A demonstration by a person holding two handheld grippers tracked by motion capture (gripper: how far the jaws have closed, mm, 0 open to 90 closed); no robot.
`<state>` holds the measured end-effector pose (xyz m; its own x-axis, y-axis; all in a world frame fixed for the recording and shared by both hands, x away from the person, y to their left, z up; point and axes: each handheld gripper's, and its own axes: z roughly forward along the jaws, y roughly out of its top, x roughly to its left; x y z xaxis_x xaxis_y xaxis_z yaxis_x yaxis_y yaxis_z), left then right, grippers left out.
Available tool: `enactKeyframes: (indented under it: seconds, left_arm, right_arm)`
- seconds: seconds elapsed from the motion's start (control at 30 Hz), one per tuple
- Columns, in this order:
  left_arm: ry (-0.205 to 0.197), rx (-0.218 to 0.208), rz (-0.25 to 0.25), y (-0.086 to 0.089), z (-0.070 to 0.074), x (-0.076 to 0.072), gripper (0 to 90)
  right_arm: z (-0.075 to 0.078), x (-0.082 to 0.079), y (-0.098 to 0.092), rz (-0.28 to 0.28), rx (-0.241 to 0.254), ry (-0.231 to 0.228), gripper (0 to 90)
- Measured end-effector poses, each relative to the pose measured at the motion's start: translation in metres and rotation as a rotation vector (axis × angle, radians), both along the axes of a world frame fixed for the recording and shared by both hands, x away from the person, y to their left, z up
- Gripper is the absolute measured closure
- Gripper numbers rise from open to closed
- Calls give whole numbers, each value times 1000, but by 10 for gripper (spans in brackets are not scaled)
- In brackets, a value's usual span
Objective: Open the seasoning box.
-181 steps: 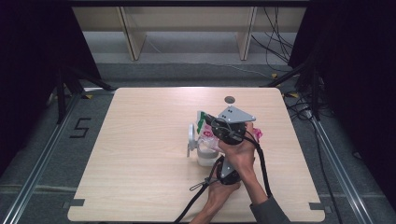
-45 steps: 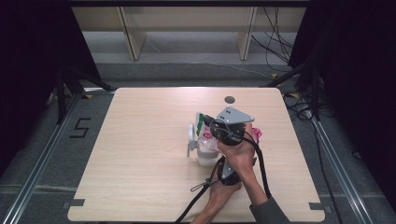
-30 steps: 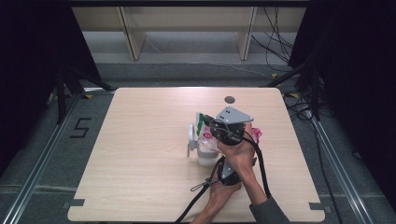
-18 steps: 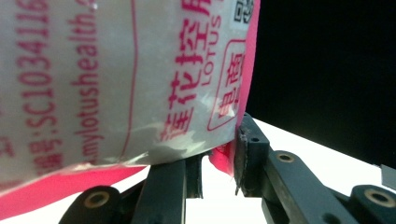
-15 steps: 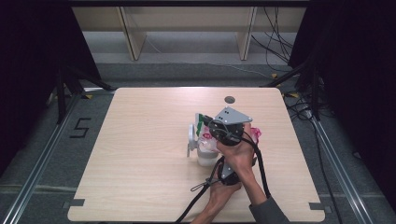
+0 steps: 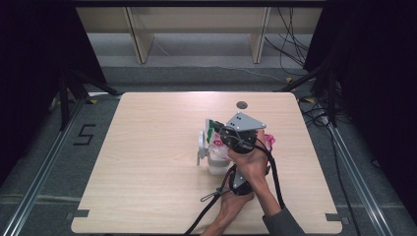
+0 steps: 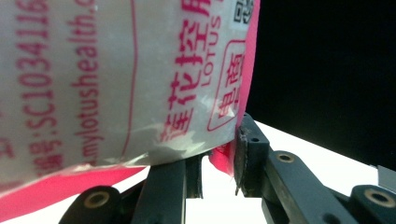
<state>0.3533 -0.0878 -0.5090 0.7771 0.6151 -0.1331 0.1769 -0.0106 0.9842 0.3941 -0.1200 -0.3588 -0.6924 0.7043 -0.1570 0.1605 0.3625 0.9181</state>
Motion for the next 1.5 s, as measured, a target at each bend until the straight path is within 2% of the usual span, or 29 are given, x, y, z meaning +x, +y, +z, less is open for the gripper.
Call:
enactKeyframes:
  seconds: [0.07, 0.1, 0.13, 0.17, 0.2, 0.43, 0.47, 0.5, 0.53, 0.57, 0.63, 0.7, 0.77, 0.8, 0.83, 0.87, 0.93, 1.0, 1.03, 1.07, 1.1, 1.13, 1.17, 1.2, 1.3, 1.33, 1.37, 1.4, 1.5]
  left_arm:
    - [-13, 27, -27, 1, 0, 1, 748]
    - [-14, 14, -12, 1, 0, 1, 749]
    - [-7, -6, 3, -1, 0, 1, 749]
    - [-1, 4, -2, 0, 0, 0, 748]
    - [-6, 12, -7, 1, 0, 0, 748]
    - [-6, 12, -3, 0, 0, 0, 749]
    - [-11, 26, -14, 1, 0, 0, 749]
    - [-9, -1, 5, -1, 0, 0, 749]
    - [-9, -7, 8, -1, 0, 0, 749]
    - [-12, 3, 1, 0, 1, -1, 749]
    - [-15, 1, 0, 0, 1, -1, 749]
    - [-23, 10, -16, -1, 0, 1, 749]
    - [-4, 23, -15, 0, -1, 1, 749]
    - [-2, 15, -12, 0, -1, 1, 749]
    - [-4, -7, 5, -2, -1, 0, 749]
    - [-12, 10, -4, 0, 1, -1, 749]
    - [-14, 11, -2, 0, 2, -1, 749]
    - [-12, 7, -4, 0, 1, -1, 749]
    - [-15, -1, -5, -1, 0, 0, 748]
    - [-16, 18, -11, 0, 0, 0, 748]
    - [-19, 19, -11, 0, 0, 0, 749]
    - [-19, 19, -11, 0, 1, 0, 749]
    - [-18, 14, -8, 0, 1, 0, 749]
    - [-13, -6, 4, -1, 1, 0, 749]
    - [-13, 10, -13, -1, 1, 1, 749]
    - [-12, 12, -12, -1, 0, 1, 749]
    - [-14, 12, -14, -1, 1, 1, 748]
    - [-17, 11, -14, -1, 1, 1, 749]
    - [-23, 12, -16, -1, 2, 1, 749]
  right_arm:
    - [1, 0, 0, 6, -6, -4, 891]
    - [0, -3, 1, -10, 15, 27, 891]
    - [1, -1, 0, 7, -4, 1, 891]
    - [1, 1, -1, 1, -9, -26, 891]
    - [0, 0, -1, 2, 5, -1, 891]
    - [1, -1, -1, -7, 5, -2, 891]
    - [1, 0, -2, -1, -2, -16, 891]
    - [1, -1, -1, -2, 8, 6, 890]
    - [2, 0, -1, -1, 4, -25, 891]
    - [2, 0, -2, -1, 4, -27, 891]
    - [2, -2, 0, -1, 16, 9, 891]
    - [2, -2, 0, -13, -7, -28, 891]
    - [0, 0, 0, -17, -9, -18, 891]
    - [-1, 1, -1, -15, -14, -23, 891]
    - [-1, 0, -1, -15, -1, 6, 891]
    - [1, 1, -2, -3, -14, -21, 891]
    - [3, -3, -1, -3, 3, 0, 891]
    - [3, -2, -1, -17, 5, -23, 891]
    - [2, -1, 0, -3, -2, -9, 891]
    - [1, 0, -1, 4, -13, -22, 890]
    - [1, -2, 0, -11, 9, 9, 891]
    - [1, 0, -1, 6, -9, -18, 891]
    - [1, -3, 0, -9, 12, 12, 891]
    - [2, -2, -1, -2, -2, -14, 890]
    - [0, -1, 1, -8, -14, -29, 891]
    - [0, 0, 1, 0, -17, -20, 890]
    - [-1, -1, 1, -7, 6, 17, 890]
    - [0, -2, 0, -11, 4, 19, 891]
    - [2, -1, 0, -5, -5, -29, 891]
